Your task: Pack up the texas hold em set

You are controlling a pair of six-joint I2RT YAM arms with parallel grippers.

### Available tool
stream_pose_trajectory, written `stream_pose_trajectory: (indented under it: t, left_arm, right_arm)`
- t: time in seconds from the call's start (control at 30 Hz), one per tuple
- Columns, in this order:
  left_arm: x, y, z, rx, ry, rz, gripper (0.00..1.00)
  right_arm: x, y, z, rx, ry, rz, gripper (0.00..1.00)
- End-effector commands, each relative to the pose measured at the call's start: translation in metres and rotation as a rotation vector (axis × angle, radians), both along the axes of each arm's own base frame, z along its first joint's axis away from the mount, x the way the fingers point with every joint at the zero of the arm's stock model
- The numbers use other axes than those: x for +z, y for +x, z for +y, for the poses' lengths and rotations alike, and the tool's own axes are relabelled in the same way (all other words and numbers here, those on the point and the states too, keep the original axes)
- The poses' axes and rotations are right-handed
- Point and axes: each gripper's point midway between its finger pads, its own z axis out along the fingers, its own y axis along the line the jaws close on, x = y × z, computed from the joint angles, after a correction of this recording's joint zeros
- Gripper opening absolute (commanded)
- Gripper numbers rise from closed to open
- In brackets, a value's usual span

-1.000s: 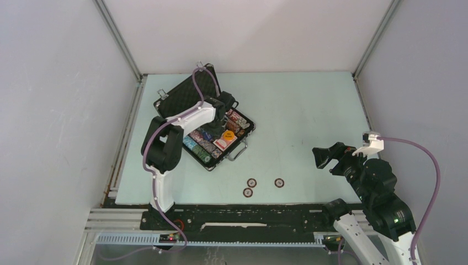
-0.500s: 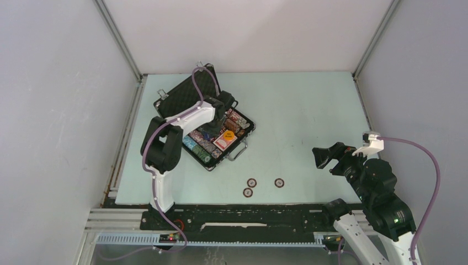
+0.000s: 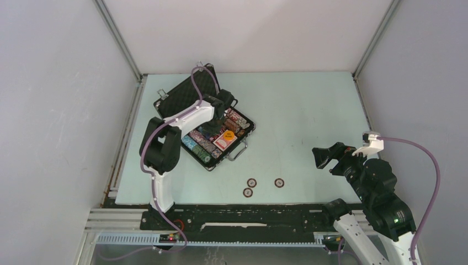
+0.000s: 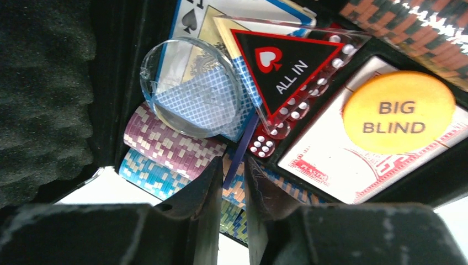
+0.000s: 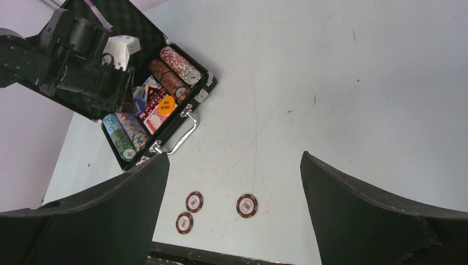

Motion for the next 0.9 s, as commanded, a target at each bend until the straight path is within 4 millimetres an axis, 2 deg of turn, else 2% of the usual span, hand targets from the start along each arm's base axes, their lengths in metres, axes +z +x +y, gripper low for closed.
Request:
stream_pose_trajectory:
  t: [0.0,0.3,0.43,0.67,0.87]
  left_arm:
    - [0.031,0.002,-0.014,0.000,-0.111,-0.058,0.24]
    - [0.034,-0.008,-0.020,-0.008,-0.153,-0.045,0.11]
    - [0.031,-0.010,-0.019,-0.009,-0.150,-0.037,0.00]
    - [0.045,-0.017,-0.031,-0.037,-0.175,-0.066,0.00]
    - [0.057,-0.026,-0.045,-0.057,-0.277,-0.077,0.00]
  right_arm:
    - [0.005,0.005,0.002,0.009,-0.005,-0.023,0.99]
    - [0.005,0.004,0.002,0.010,-0.006,-0.023,0.99]
    - [0.005,0.004,0.002,0.010,-0.005,-0.025,0.99]
    - [0.005,0.004,0.002,0.009,-0.005,-0.025,0.99]
    - [0.006,0.004,0.002,0.010,-0.006,-0.027,0.99]
